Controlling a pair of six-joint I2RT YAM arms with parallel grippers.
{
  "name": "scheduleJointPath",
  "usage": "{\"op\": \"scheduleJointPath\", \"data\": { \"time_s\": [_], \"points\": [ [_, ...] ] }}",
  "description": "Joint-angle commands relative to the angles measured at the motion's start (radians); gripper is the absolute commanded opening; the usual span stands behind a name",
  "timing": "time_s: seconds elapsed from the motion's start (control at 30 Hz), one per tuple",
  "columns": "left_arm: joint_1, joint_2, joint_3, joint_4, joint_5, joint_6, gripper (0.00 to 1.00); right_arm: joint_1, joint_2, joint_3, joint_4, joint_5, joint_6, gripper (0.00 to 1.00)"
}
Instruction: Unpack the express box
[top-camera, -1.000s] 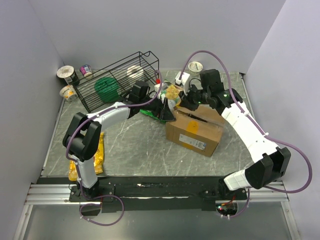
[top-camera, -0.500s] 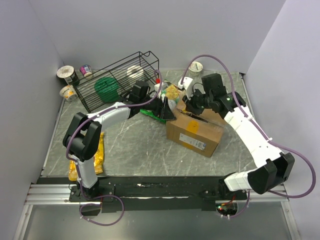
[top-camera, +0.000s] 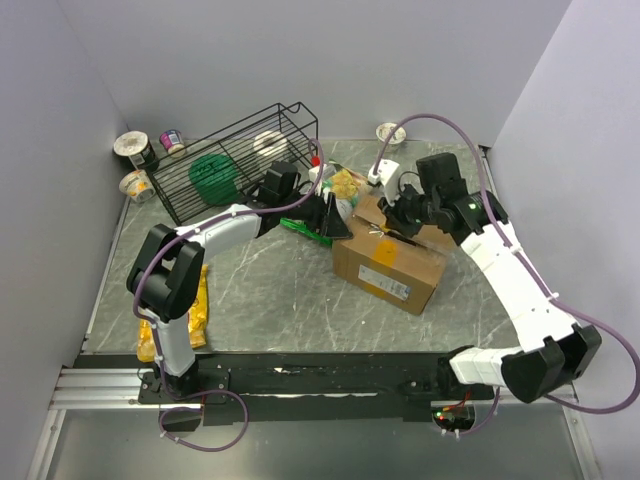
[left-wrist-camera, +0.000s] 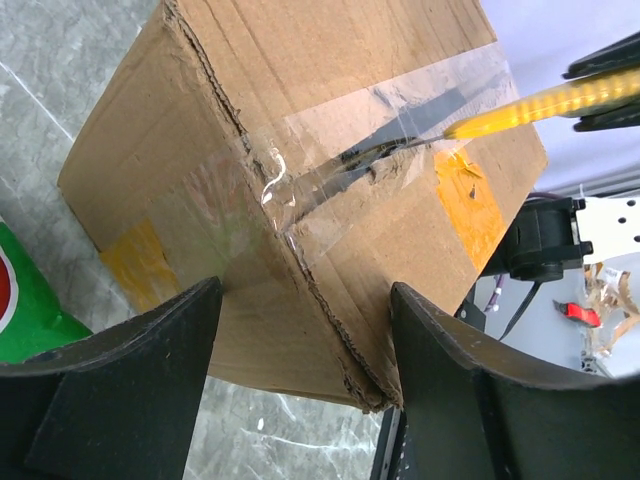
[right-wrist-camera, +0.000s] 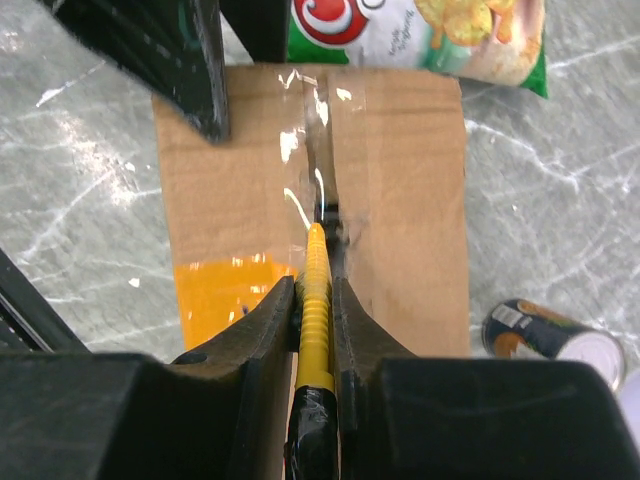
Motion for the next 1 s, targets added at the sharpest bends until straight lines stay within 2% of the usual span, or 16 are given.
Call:
{"op": "scheduleJointPath", "data": {
  "time_s": [0.0,0.5,0.97],
  "points": [
    [0.011,0.05,0.003,-0.037,-0.115,0.032,0.71,-0.027,-0.073,-0.021,-0.074,0.02,-0.023,0.0],
    [0.01,0.056,0.003,-0.053,-0.137,0.05,0.69,-0.091,-0.118,-0.048,-0.112,0.04,-0.075,0.0],
    [0.01,0.069,0.007,-0.053,-0.146,0.047,0.68,-0.132,-0.213,-0.082,-0.216,0.074,-0.112,0.0]
  ]
}}
